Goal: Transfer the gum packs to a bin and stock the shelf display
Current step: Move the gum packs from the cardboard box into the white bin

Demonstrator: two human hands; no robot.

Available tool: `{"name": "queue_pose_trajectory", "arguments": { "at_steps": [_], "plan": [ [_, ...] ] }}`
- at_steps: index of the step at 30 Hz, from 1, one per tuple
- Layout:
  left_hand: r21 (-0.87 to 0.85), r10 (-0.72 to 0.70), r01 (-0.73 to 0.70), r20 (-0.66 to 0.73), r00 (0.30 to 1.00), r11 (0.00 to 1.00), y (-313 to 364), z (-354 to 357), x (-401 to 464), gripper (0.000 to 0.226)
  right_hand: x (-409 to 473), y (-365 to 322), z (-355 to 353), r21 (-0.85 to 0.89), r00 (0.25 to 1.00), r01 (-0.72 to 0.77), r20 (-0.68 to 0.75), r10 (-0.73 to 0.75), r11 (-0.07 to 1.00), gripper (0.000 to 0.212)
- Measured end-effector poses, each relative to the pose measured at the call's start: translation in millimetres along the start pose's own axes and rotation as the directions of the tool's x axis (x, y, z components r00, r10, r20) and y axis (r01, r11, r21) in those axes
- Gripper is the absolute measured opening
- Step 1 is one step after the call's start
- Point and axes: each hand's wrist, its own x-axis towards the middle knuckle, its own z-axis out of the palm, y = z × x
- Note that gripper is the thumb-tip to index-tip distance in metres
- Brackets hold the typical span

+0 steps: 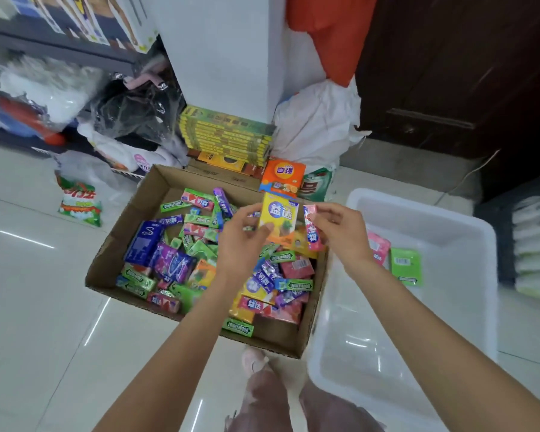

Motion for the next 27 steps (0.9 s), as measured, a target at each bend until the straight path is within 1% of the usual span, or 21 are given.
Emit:
{"name": "queue_pose_trajectory", "arguments": {
  "at_steps": [4,6,10,12,14,17,19,20,21,23,25,27],
  "plan": [
    [-0.002,0.078,-0.078,0.119,0.990,0.997,14,75,-19,0.040,-7,28,-72,0.070,0.989,-0.082,-0.121,0.090,0.994,0.021],
    [0.050,0.112,-0.123,0.176,0.978,0.991,16,115,-28,0.043,-10,49,-106,0.067,0.975,-0.123,-0.176,0.133,0.990,0.022],
    [0.287,0.084,-0.160,0.261,0.962,0.945,-2,190,-36,0.046,-9,95,-157,-0.030,0.955,-0.211,-0.220,0.200,0.977,0.024],
    [0.393,0.027,-0.129,0.255,0.967,0.911,-16,219,-31,0.047,-2,116,-170,-0.140,0.960,-0.225,-0.204,0.194,0.964,0.029],
    [0.459,-0.027,-0.077,0.216,0.976,0.885,-24,235,-24,0.049,5,124,-174,-0.235,0.969,-0.212,-0.174,0.173,0.949,0.034],
    [0.503,-0.081,-0.032,0.200,0.976,0.864,-32,242,-18,0.055,12,122,-173,-0.318,0.985,-0.174,-0.066,0.161,0.932,0.037],
    [0.560,-0.083,-0.057,0.221,0.972,0.826,-34,238,-21,0.054,15,123,-170,-0.415,0.993,-0.110,-0.013,0.116,0.903,0.047],
    [0.578,-0.059,-0.087,0.229,0.972,0.811,-34,234,-24,0.051,16,125,-168,-0.452,0.996,-0.082,-0.010,0.087,0.888,0.050],
    [0.563,-0.020,-0.122,0.238,0.971,0.817,-30,228,-30,0.049,15,124,-165,-0.477,0.998,-0.067,-0.014,0.069,0.876,0.050],
    [0.479,0.101,-0.213,0.249,0.963,0.851,-20,212,-42,0.045,9,118,-158,-0.490,0.999,-0.030,-0.005,0.031,0.871,0.047],
    [0.406,0.221,-0.285,0.197,0.955,0.869,-11,190,-53,0.039,1,106,-150,-0.477,0.999,0.039,0.035,-0.025,0.878,0.044],
    [0.388,0.279,-0.306,0.125,0.952,0.869,-7,166,-58,0.034,-8,87,-136,-0.438,0.995,0.089,0.080,-0.060,0.895,0.044]
  ]
}}
